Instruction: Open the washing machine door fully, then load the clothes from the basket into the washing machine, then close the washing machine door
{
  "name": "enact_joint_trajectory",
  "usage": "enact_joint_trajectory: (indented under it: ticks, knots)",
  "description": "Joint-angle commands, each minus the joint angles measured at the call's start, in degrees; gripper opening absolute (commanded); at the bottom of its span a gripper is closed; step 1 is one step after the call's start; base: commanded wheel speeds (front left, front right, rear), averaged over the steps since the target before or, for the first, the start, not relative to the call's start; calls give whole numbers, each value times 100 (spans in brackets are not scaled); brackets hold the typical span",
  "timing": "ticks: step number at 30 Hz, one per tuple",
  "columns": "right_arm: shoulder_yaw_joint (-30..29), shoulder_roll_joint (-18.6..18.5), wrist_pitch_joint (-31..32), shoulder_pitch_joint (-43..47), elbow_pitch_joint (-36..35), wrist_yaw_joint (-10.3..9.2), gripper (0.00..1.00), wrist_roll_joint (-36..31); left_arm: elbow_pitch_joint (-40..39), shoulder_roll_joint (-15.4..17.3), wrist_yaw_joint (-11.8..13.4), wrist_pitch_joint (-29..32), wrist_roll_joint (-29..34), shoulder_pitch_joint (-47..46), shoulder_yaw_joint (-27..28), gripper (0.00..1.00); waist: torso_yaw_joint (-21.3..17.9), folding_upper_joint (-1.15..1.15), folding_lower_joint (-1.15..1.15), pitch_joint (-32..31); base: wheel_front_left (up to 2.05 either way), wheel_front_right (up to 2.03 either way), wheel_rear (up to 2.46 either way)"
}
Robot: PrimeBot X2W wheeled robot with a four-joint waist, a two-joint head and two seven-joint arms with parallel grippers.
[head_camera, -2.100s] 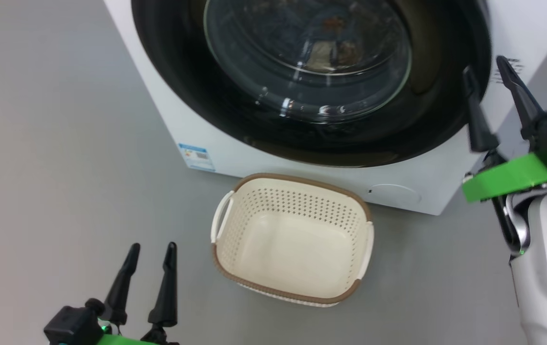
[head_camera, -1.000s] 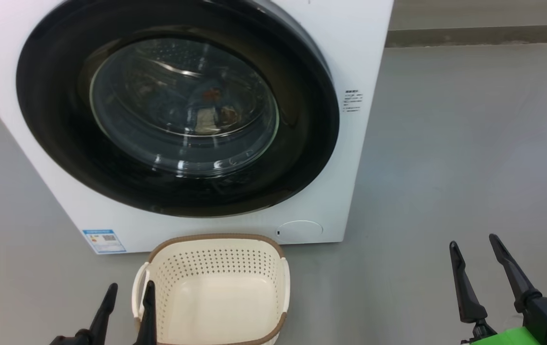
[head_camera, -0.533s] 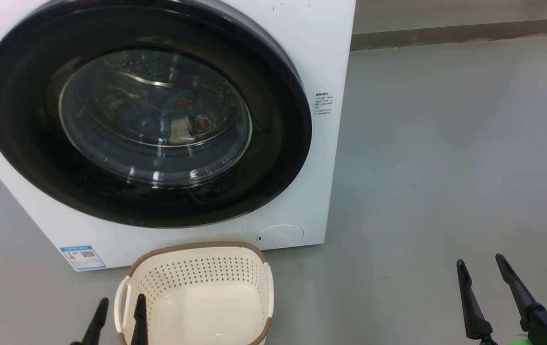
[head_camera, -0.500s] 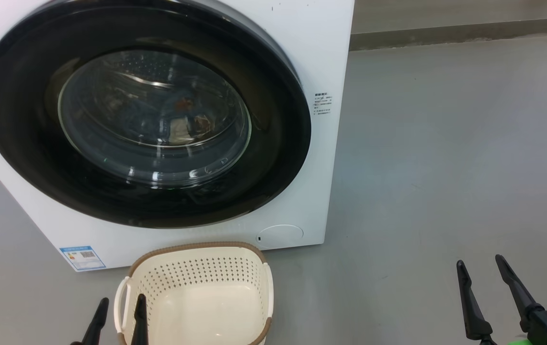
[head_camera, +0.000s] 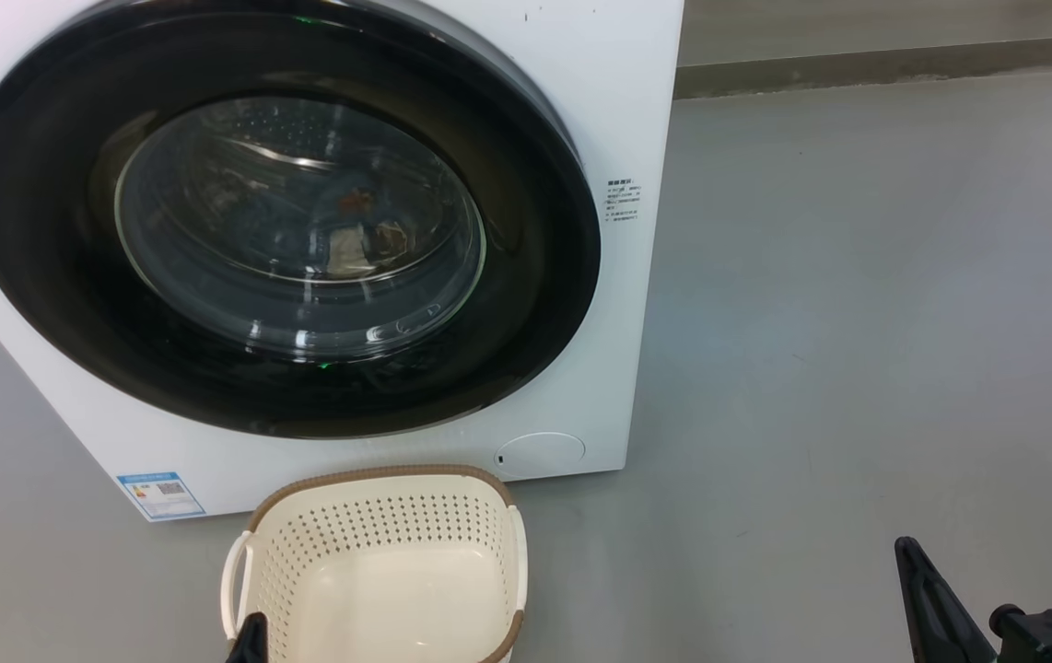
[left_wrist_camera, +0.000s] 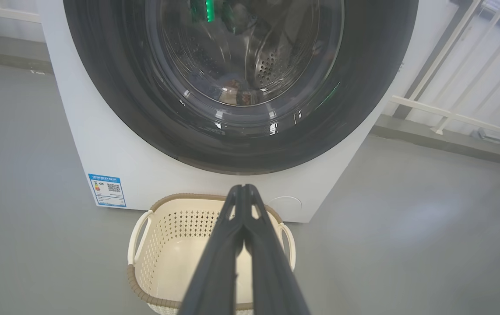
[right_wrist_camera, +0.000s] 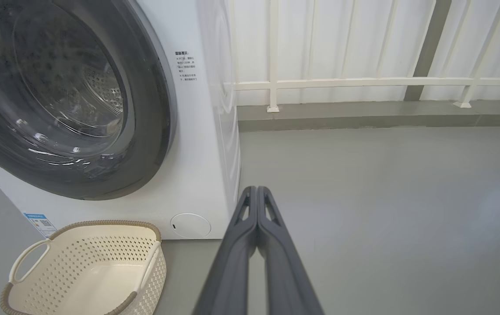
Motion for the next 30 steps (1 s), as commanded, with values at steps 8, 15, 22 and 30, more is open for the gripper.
enact_joint_trajectory:
  ticks: [8,15,22,30]
  knots:
    - [13,-19,167,-144,-65,-5,0,728,-70,91,0,129,-615,-209,65,0,4,0,0,17,0,0,0]
    - [24,-26,283,-220,-14,-7,0,1234,-27,112,-2,231,-1054,-298,99,0,7,0,-1,29,0,0,0]
    - [33,-33,402,-294,38,-9,0,1740,7,131,-3,335,-1490,-385,136,0,10,0,-1,40,0,0,0]
    - [43,-41,537,-380,96,-11,0,2318,37,150,-4,456,-1986,-478,183,0,13,0,-1,53,0,0,0]
